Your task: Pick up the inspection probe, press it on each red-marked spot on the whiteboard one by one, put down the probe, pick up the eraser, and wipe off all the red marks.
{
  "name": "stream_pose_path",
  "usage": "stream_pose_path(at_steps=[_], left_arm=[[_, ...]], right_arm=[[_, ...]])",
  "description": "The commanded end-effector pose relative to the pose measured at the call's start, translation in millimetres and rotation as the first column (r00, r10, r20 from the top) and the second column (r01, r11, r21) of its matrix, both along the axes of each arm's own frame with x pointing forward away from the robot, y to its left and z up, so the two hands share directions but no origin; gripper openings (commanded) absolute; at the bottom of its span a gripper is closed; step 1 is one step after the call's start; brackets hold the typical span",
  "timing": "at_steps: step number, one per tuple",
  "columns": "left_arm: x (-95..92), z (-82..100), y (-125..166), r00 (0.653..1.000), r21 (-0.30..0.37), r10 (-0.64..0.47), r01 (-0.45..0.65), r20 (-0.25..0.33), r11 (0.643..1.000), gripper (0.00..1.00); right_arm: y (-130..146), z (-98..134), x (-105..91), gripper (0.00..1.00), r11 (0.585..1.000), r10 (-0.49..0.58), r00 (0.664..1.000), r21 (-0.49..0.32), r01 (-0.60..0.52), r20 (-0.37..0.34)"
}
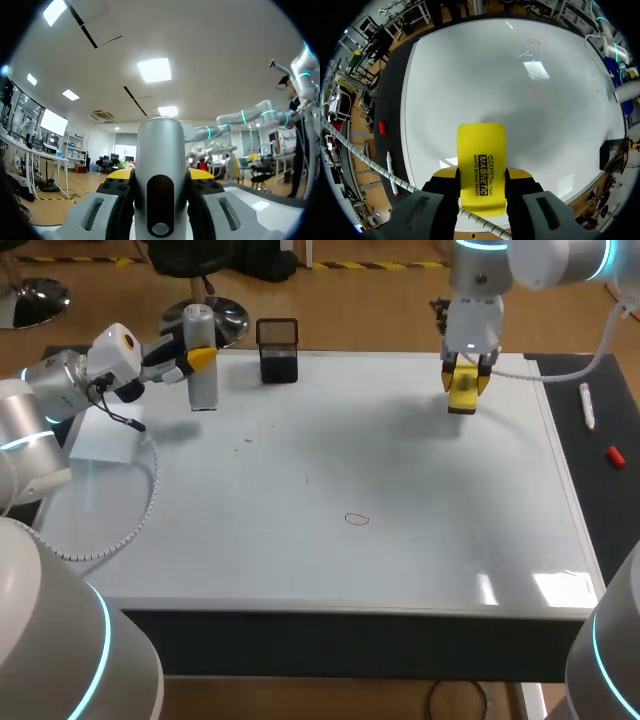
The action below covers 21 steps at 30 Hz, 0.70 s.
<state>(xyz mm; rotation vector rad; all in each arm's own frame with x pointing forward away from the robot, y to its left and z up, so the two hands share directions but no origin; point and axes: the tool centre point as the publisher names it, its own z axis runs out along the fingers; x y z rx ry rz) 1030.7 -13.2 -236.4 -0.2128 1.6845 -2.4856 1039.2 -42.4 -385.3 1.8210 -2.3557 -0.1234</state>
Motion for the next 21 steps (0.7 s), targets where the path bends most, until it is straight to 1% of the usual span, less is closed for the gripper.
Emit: stream_pose_path(at_steps=[1, 4, 6, 7, 13, 15, 17, 19, 21], left_arm=[[0.1, 0.7, -0.1, 1.0, -0.001, 0.0, 0.0, 0.001, 1.0, 0.0], [0.1, 0.7, -0.1, 1.0, -0.001, 0.0, 0.0, 0.001, 1.0, 0.0], [0.1, 0.7, -0.1, 1.0, -0.001, 0.0, 0.0, 0.001, 1.0, 0.0], [0.1, 0.7, -0.1, 1.0, -0.001, 0.0, 0.0, 0.001, 1.0, 0.0], [0.1, 0.7, -0.1, 1.0, -0.001, 0.0, 0.0, 0.001, 1.0, 0.0], [0.1, 0.7, -0.1, 1.0, -0.001, 0.0, 0.0, 0.001, 1.0, 0.0], [0.1, 0.7, -0.1, 1.0, -0.001, 0.0, 0.0, 0.001, 1.0, 0.0], [0.1, 0.7, -0.1, 1.0, -0.001, 0.0, 0.0, 0.001, 1.0, 0.0], [0.1, 0.7, -0.1, 1.0, -0.001, 0.0, 0.0, 0.001, 1.0, 0.0]], right_arm=[[16.3, 15.4, -36.8, 0.0, 0.998, 0.054, 0.994, -0.035, -0.051, 0.091], [34.3, 18.9, -54.7, 0.0, 0.995, 0.101, 0.989, -0.021, -0.1, 0.108], [46.3, 19.7, -64.5, 0.0, 0.991, 0.129, 0.985, -0.039, -0.125, 0.115], [52.6, 20.6, -69.8, 0.0, 0.99, 0.142, 0.982, -0.03, -0.139, 0.122], [82.9, 24.1, -96.5, 0.0, 0.981, 0.196, 0.971, -0.027, -0.194, 0.139], [92.3, 23.1, -104.5, 0.0, 0.977, 0.211, 0.968, -0.017, -0.21, 0.137], [102.3, 20.9, -113.2, 0.0, 0.975, 0.224, 0.966, -0.027, -0.222, 0.133], [112.8, 18.1, -122.4, 0.0, 0.972, 0.234, 0.963, -0.005, -0.236, 0.13], [122.7, 13.7, -130.8, 0.0, 0.97, 0.24, 0.963, -0.003, -0.242, 0.123]])
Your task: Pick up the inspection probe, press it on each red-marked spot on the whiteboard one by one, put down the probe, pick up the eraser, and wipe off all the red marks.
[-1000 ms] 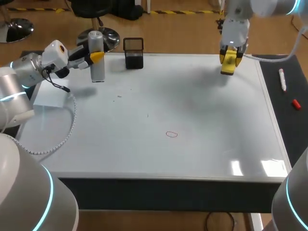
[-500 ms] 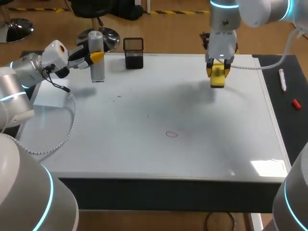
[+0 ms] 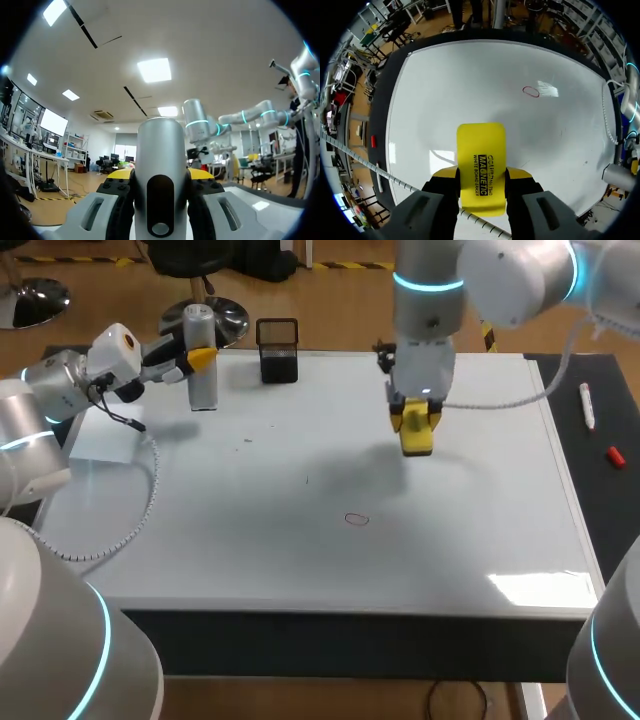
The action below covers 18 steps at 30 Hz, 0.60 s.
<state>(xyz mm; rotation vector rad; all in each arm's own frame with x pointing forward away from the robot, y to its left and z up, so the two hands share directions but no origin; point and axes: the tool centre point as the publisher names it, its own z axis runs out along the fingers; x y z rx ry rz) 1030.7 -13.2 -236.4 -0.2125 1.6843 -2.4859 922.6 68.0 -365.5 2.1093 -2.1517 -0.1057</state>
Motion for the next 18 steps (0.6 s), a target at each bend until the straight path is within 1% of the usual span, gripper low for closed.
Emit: stream_pose_path(at_steps=[1, 2, 5, 9, 18], left_arm=[[0.1, 0.7, 0.0, 1.0, -0.001, 0.001, -0.001, 0.001, 1.0, 0.0], [0.1, 0.7, 0.0, 1.0, -0.001, 0.001, -0.001, 0.001, 1.0, 0.0], [0.1, 0.7, 0.0, 1.0, -0.001, 0.001, -0.001, 0.001, 1.0, 0.0], [0.1, 0.7, 0.0, 1.0, -0.001, 0.001, -0.001, 0.001, 1.0, 0.0], [0.1, 0.7, 0.0, 1.0, -0.001, 0.001, -0.001, 0.001, 1.0, 0.0]], right_arm=[[17.5, -7.9, -18.0, 0.0, 1.0, 0.016, 0.996, 0.001, -0.016, 0.087], [22.2, -9.4, -21.6, 0.0, 1.0, 0.017, 0.997, 0.014, -0.019, 0.082], [38.2, -13.7, -33.4, 0.0, 0.999, 0.03, 0.997, 0.019, -0.032, 0.072], [58.1, -15.4, -47.1, 0.0, 0.999, 0.048, 0.996, 0.001, -0.048, 0.079], [81.9, -13.7, -65.2, 0.0, 0.999, 0.05, 0.995, 0.017, -0.052, 0.081]])
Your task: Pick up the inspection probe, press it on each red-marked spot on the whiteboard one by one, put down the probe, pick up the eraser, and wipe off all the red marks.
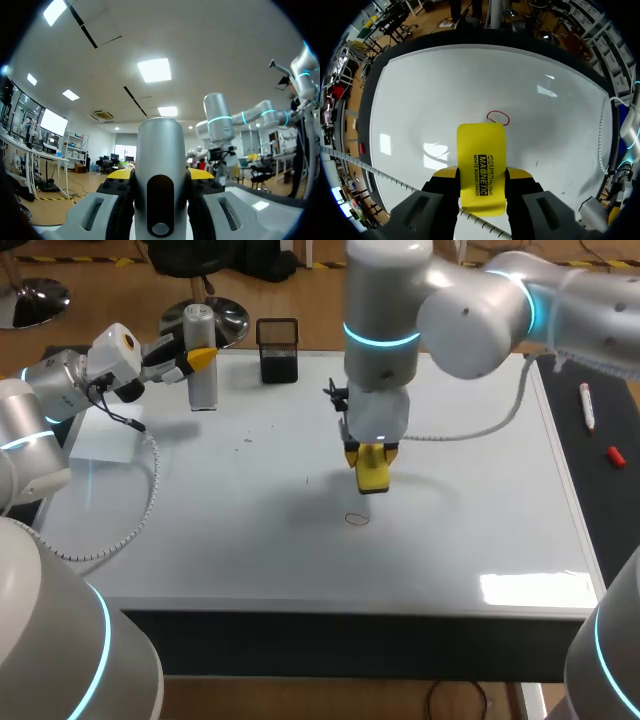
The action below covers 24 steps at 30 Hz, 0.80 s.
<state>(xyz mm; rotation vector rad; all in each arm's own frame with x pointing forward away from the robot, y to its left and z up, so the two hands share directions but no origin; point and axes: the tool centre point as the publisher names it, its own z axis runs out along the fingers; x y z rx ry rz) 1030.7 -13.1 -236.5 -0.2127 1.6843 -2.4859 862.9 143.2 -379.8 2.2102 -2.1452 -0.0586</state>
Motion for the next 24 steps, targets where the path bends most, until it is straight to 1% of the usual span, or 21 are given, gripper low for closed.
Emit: stream_pose_path(at_steps=[1, 3, 4, 5, 6, 7, 15, 20, 23, 24], left_arm=[[0.0, 0.8, -0.1, 1.0, -0.001, 0.0, 0.0, 0.001, 1.0, 0.0], [0.0, 0.8, -0.1, 1.0, -0.001, 0.0, 0.0, 0.001, 1.0, 0.0], [0.0, 0.8, -0.1, 1.0, -0.001, 0.0, 0.0, 0.001, 1.0, 0.0], [0.0, 0.8, -0.1, 1.0, -0.001, 0.0, 0.0, 0.001, 1.0, 0.0], [0.0, 0.8, -0.1, 1.0, -0.001, 0.0, 0.0, 0.001, 1.0, 0.0], [0.0, 0.8, -0.1, 1.0, -0.001, 0.0, 0.0, 0.001, 1.0, 0.0], [0.0, 0.8, -0.1, 1.0, -0.001, 0.0, 0.0, 0.001, 1.0, 0.0], [0.0, 0.8, -0.1, 1.0, -0.001, 0.0, 0.0, 0.001, 1.0, 0.0], [0.0, 0.8, -0.1, 1.0, -0.001, 0.0, 0.0, 0.001, 1.0, 0.0], [0.0, 0.8, -0.1, 1.0, -0.001, 0.0, 0.0, 0.001, 1.0, 0.0]], right_arm=[[10.1, 0.0, -7.5, 0.0, 1.0, 0.0, 1.0, -0.02, 0.001, 0.013], [16.7, 0.7, -11.6, 0.0, 1.0, -0.005, 1.0, -0.011, 0.005, 0.007], [20.1, 0.1, -14.1, 0.0, 1.0, -0.007, 1.0, -0.025, 0.007, 0.006], [22.4, -1.5, -16.1, 0.0, 1.0, -0.01, 1.0, -0.026, 0.01, 0.002], [24.4, -3.0, -18.4, 0.0, 1.0, -0.012, 1.0, -0.01, 0.012, -0.009], [26.5, -4.9, -20.9, 0.0, 1.0, -0.013, 1.0, -0.017, 0.013, -0.01], [37.3, -11.4, -34.1, 0.0, 1.0, -0.029, 0.999, -0.001, 0.029, -0.025], [40.7, -18.5, -42.0, 0.0, 0.999, -0.045, 0.998, 0.004, 0.045, -0.041], [40.3, -24.4, -47.6, 0.0, 0.999, -0.045, 0.996, -0.001, 0.045, -0.071], [39.1, -25.3, -47.5, 0.0, 0.998, -0.062, 0.996, -0.002, 0.062, -0.07]])
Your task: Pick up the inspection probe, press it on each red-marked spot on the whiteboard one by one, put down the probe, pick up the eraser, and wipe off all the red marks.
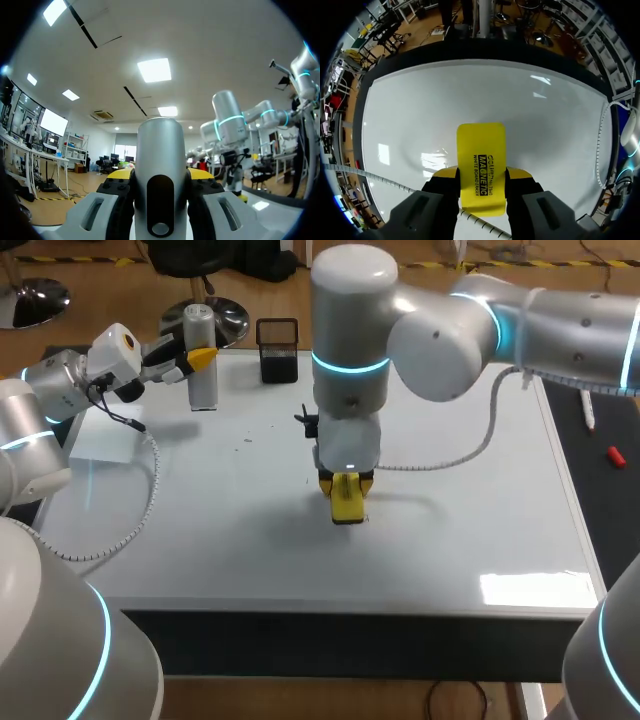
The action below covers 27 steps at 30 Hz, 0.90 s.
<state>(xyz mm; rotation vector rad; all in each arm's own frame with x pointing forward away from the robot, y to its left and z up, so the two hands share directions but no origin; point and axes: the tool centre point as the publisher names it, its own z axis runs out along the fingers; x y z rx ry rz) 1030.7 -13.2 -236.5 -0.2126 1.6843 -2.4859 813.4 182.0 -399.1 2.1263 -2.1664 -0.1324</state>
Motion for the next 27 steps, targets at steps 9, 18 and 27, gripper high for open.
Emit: stream_pose_path(at_steps=[9, 18, 27], left_arm=[[0.0, 0.8, -0.1, 1.0, -0.001, 0.0, 0.0, 0.001, 1.0, 0.0], [0.0, 0.8, -0.1, 1.0, -0.001, 0.0, 0.0, 0.001, 1.0, 0.0], [0.0, 0.8, -0.1, 1.0, -0.001, 0.0, 0.0, 0.001, 1.0, 0.0]], right_arm=[[-2.2, -5.7, 5.2, 0.0, 1.0, -0.015, 1.0, -0.001, 0.015, -0.001], [3.4, -5.3, 6.0, 0.0, 1.0, 0.0, 1.0, 0.008, 0.0, -0.007], [13.2, -9.7, -12.2, 0.0, 0.999, 0.039, 0.998, -0.006, -0.039, -0.04]])
